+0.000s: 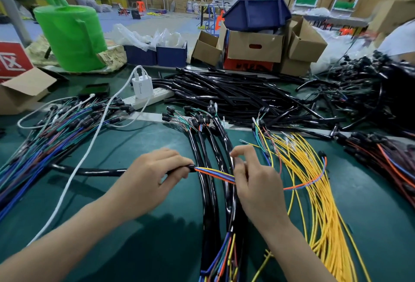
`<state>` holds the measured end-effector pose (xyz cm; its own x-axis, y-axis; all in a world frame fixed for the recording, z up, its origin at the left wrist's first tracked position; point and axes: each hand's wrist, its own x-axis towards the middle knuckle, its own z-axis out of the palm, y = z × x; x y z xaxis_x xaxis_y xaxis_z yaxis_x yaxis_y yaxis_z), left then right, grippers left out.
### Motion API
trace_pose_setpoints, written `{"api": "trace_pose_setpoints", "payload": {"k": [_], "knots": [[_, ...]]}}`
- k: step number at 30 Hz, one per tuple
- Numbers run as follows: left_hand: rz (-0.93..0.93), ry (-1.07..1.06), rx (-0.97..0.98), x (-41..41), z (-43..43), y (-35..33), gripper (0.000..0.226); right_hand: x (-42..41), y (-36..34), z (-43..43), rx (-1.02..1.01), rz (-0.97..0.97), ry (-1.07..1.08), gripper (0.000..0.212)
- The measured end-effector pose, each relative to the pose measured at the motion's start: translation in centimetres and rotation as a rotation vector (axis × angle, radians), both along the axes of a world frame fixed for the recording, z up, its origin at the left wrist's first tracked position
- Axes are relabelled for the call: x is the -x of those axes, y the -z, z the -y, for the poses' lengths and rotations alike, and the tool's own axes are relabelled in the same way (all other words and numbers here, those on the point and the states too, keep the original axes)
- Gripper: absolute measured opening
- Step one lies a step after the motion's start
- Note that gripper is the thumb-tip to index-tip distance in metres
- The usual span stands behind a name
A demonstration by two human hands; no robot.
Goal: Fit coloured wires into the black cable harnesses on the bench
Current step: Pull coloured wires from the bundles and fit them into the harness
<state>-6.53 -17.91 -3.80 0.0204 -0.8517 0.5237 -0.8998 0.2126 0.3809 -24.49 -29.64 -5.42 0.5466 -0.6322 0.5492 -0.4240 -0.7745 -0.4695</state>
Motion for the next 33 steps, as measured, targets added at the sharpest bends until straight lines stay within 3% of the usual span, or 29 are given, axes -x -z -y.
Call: {"api": "trace_pose_setpoints", "payload": {"k": [3, 7, 13, 18, 23, 28, 33], "knots": [[0.110, 0.105, -0.105, 1.3, 0.4, -0.6, 0.029, 0.1, -0.4, -0.6, 0.066, -0.068, -0.086, 0.014], [0.136, 0.136, -0.133, 3.1, 0.9, -0.1, 0.024, 0.2, -0.7, -1.1, 0.105, -0.023, -0.168, 0.008], [0.030, 0.163, -0.134, 4.9, 1.3, 0.1, 0.031, 0.3, -0.9, -0.7, 0.014, 0.050, -0.228, 0.038], [0.118, 0.085, -0.283, 5.4, 1.8, 0.5, 0.026, 0.5, -0.9, -0.4, -0.016, 0.105, -0.187, 0.043], [0.121, 0.033, -0.273, 3.9, 0.5, -2.0, 0.032, 1.3, -0.3, 1.6, 0.029, 0.177, -0.035, 0.043], [0.108, 0.051, -0.395, 2.7, -1.0, -4.2, 0.032, 1.4, -0.4, 2.1, 0.027, 0.288, -0.057, 0.028], [0.225, 0.061, -0.506, 5.2, 0.7, -3.8, 0.020, 0.2, -1.2, -0.5, 0.198, 0.264, -0.150, 0.011]]}}
